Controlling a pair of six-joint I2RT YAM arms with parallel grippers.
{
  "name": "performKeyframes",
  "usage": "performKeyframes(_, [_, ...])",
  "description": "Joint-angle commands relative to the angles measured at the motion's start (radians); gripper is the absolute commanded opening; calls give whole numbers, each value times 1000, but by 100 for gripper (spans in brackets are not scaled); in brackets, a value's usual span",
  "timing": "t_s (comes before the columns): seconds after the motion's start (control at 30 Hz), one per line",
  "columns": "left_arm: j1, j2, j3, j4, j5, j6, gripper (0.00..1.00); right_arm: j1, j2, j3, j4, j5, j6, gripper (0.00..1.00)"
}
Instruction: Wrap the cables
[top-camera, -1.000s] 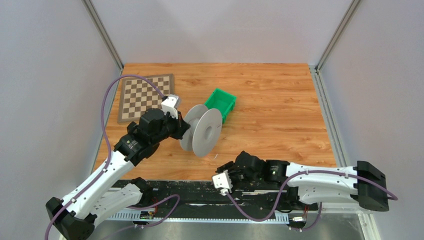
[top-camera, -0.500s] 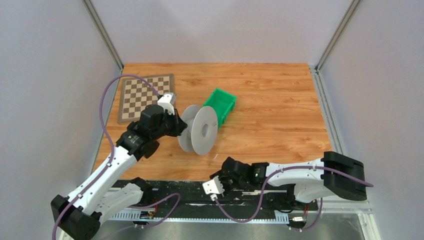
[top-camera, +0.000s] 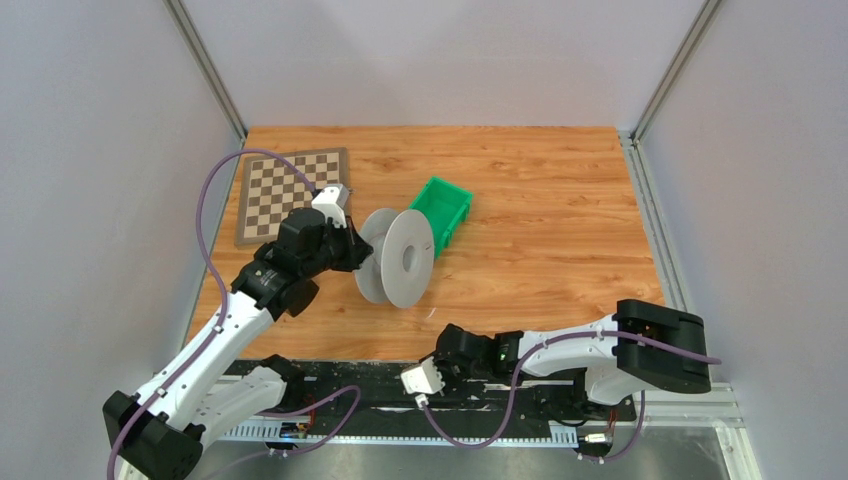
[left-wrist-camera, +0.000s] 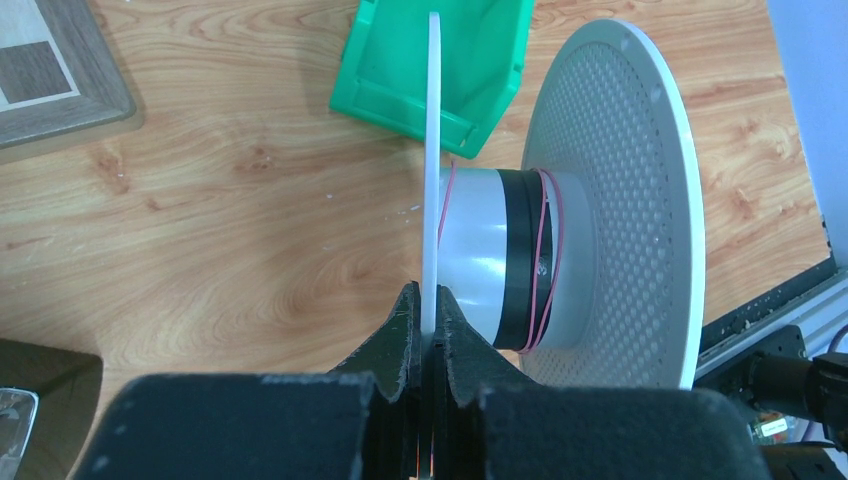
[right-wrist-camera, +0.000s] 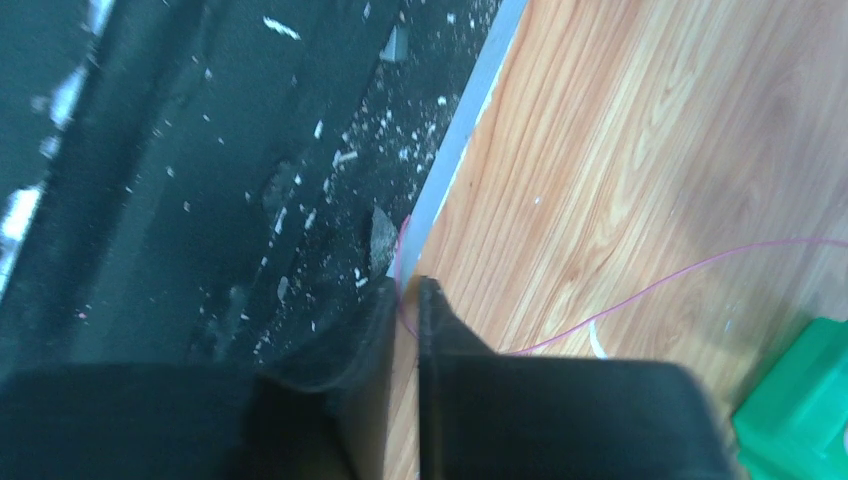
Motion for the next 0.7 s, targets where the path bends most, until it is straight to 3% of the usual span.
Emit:
performKeyframes(0.0, [11,-3,55,66,9,-46,0,19,-8,-16,111,87,-4,2])
performKeyframes(0.23, [17,-7,55,57,-38,-100,0,19,-95,-34,219,28,129,0])
performKeyframes(0.47, [19,-3,63,10,-163,-184,0,18,-80,47,228,134,363,0])
performKeyframes(0.57, [20,3,64,1,-166,-215,0,16,-115,45,328,147,456,0])
performKeyframes(0.67, [20,3,58,1,-159,-240,0,3,-148,78,414,263,601,0])
